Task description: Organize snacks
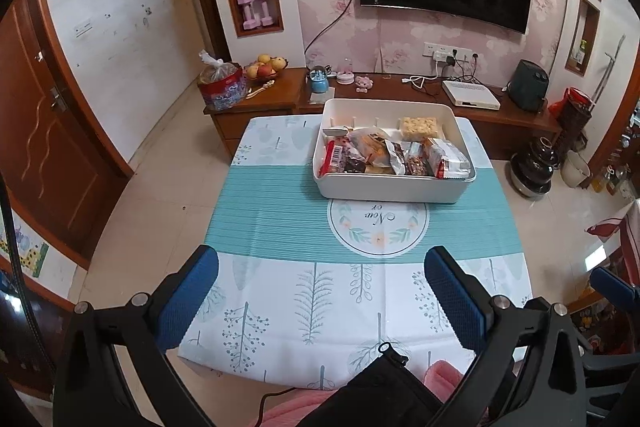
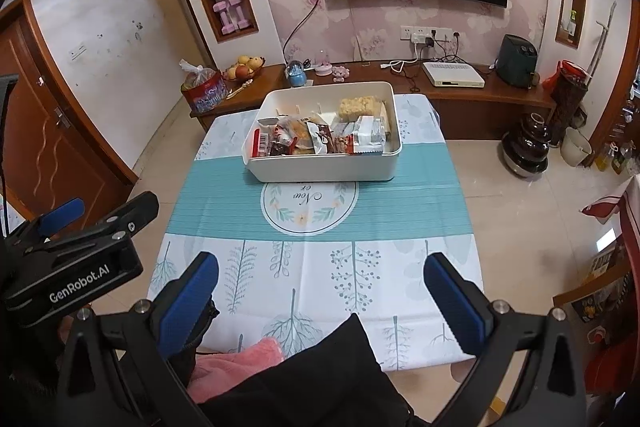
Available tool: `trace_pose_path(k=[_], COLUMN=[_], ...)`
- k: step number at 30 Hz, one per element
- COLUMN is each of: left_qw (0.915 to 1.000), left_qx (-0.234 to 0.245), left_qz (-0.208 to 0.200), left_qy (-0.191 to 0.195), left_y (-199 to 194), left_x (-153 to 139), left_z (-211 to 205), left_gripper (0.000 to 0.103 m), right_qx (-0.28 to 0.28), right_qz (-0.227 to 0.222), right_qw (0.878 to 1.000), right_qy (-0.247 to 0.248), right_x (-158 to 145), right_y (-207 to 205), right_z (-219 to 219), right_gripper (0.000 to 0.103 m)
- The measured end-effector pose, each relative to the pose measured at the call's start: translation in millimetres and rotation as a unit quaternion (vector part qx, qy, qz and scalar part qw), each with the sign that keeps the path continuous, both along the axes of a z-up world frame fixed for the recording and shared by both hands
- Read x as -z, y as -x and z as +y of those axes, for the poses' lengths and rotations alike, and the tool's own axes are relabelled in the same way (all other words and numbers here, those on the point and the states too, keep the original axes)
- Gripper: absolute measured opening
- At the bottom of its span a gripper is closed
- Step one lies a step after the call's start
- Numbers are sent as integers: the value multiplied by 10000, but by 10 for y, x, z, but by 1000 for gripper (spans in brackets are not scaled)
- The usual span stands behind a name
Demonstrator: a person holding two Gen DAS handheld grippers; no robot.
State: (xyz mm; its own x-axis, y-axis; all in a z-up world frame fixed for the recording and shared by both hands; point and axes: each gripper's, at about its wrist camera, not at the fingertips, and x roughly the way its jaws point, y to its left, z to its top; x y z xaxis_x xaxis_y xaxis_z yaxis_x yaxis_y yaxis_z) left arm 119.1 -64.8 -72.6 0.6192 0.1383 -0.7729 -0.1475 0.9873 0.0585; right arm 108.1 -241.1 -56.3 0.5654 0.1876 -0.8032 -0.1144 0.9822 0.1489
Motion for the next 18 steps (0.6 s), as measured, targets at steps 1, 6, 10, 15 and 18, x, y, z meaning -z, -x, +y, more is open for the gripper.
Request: trace_pose_path(k=[1, 6, 10, 15, 18], left_qw=[10000, 10000, 10000, 10000, 10000], left_qx=[18, 15, 6, 15, 27], left_qz=[7, 10, 29, 55, 74], left_qy=[-1, -4, 2, 3, -2], left_y=[-1, -2, -4, -1, 6], left_x=[1, 4, 17, 51, 83], left_z=[-7, -19, -31, -44, -46], left_gripper=[102, 102, 102, 102, 102], right_qx=[2, -11, -14, -11, -4], right_qz=[5, 27, 62, 108, 140], right_qw=[10000, 10000, 10000, 9999, 9999], right_qy=[-2, -7, -8, -19, -24], right_x=[2, 16, 36, 69, 71], right_y=[-4, 3, 3, 21, 10], right_z=[0, -2, 14, 11, 23], right_gripper=[103, 103, 103, 103, 103])
